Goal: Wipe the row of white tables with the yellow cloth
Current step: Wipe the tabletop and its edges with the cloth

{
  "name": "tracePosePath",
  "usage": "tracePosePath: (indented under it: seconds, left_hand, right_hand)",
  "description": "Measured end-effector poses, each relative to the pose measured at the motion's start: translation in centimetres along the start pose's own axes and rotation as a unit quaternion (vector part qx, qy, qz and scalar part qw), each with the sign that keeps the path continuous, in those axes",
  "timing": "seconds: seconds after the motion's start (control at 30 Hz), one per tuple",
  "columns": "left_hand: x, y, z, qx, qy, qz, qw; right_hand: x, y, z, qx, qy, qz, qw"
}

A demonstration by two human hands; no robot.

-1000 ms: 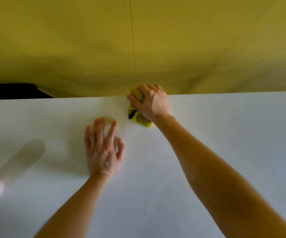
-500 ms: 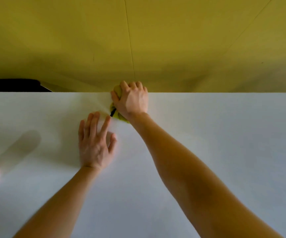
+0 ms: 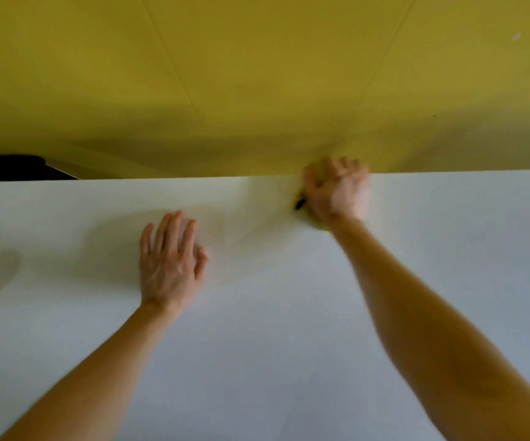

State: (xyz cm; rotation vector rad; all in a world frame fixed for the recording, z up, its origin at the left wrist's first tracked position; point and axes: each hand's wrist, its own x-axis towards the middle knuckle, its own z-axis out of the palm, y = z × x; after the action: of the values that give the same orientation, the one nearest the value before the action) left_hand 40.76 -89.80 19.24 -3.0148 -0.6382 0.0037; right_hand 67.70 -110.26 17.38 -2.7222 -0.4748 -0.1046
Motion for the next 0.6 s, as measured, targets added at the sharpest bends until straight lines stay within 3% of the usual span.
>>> tracePosePath:
  seconds: [0.13,0.27,0.47,0.53,0.6]
  left_hand:
    - [2.0,9.1,-0.2,-0.031,0.018,0.010,0.999]
    - [3.9,15.7,-0.2,-0.071,0.049,-0.027,0.996]
    - [4.1,21.7,1.7,-0.093,0.038,-0.015,0.995]
    - [4.0,21.6,2.5,-0.103,0.054,-0.020,0.993]
    - [3.9,21.3,2.7,-0.110,0.064,-0.020,0.992]
  right_hand:
    - [-1.3,-9.3,2.3,0.068,-0.079,-0.111,0.988]
    - [1.0,-3.1,1.0,0.072,-0.087,-0.159,0.981]
    - [3.8,18.7,-5.1,0.044,0.041,-0.045,0.997]
    - [4.4,21.2,-6.2,0.007,0.069,0.030,0.997]
    - [4.2,18.8,-5.0,-0.018,0.086,0.097,0.991]
